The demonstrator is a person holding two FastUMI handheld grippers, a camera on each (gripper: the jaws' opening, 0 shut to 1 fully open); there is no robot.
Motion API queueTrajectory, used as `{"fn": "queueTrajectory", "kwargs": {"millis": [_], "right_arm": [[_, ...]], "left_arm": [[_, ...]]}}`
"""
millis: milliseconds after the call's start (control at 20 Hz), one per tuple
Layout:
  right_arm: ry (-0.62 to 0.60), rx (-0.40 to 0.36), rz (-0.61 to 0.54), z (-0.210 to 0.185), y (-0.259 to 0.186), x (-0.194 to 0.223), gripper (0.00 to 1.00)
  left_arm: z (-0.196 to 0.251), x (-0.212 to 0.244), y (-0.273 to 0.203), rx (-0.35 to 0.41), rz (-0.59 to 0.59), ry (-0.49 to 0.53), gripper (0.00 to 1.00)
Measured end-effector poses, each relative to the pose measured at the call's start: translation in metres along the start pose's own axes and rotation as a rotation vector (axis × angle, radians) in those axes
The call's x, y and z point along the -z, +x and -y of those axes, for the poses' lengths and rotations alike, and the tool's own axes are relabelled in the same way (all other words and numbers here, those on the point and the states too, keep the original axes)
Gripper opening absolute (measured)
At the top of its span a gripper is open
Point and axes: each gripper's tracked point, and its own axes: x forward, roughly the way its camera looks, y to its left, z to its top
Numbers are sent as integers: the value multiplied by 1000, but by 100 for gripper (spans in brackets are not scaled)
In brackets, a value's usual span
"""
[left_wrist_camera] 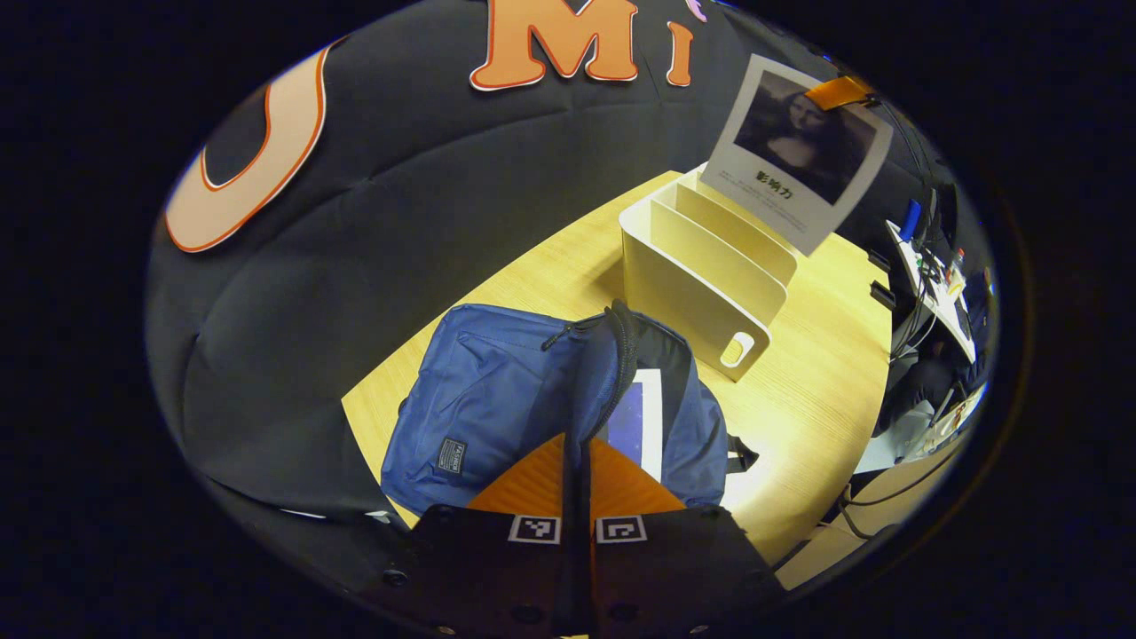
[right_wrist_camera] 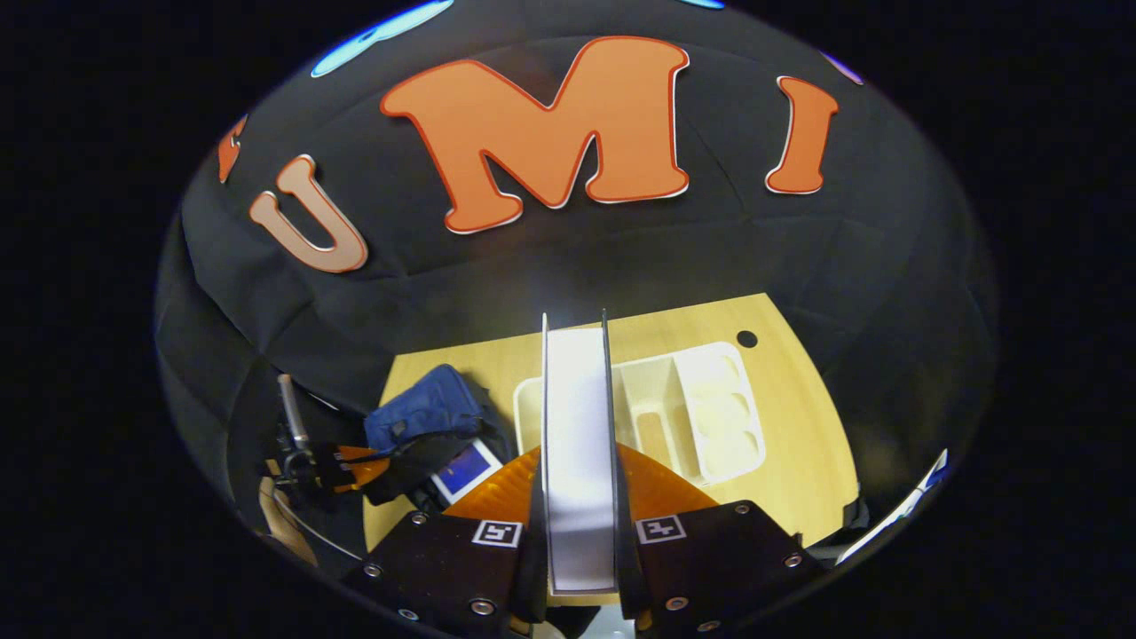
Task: Open the schoolbag, grab two books from the bookshelf and put them into the schoolbag.
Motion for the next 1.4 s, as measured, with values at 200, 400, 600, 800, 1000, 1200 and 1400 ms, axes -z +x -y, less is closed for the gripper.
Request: {"fn": "queueTrajectory", "kwargs": {"millis": [200, 400, 600, 800, 1000, 1200, 1400], "right_arm": [[96, -115, -12, -32, -8, 32, 30], [190, -233, -86, -65, 16, 85, 29], [340, -308, -105, -86, 61, 121, 29], [502, -335, -96, -101, 108, 160, 29], [643, -339, -62, -100, 146, 182, 29], [768, -362, 5, -101, 171, 192, 29], [785, -359, 132, -118, 201, 194, 29]], "left_arm": [[1, 1, -3, 4, 10, -4, 1], [-2, 2, -6, -7, 15, -2, 1], [2, -1, -9, -3, 13, 8, 1], [5, -4, -13, 12, -9, 45, 1], [0, -8, -12, 1, -28, 71, 1], [1, -12, -11, 5, -46, 84, 1], [7, -21, -18, 11, -42, 123, 0]]}}
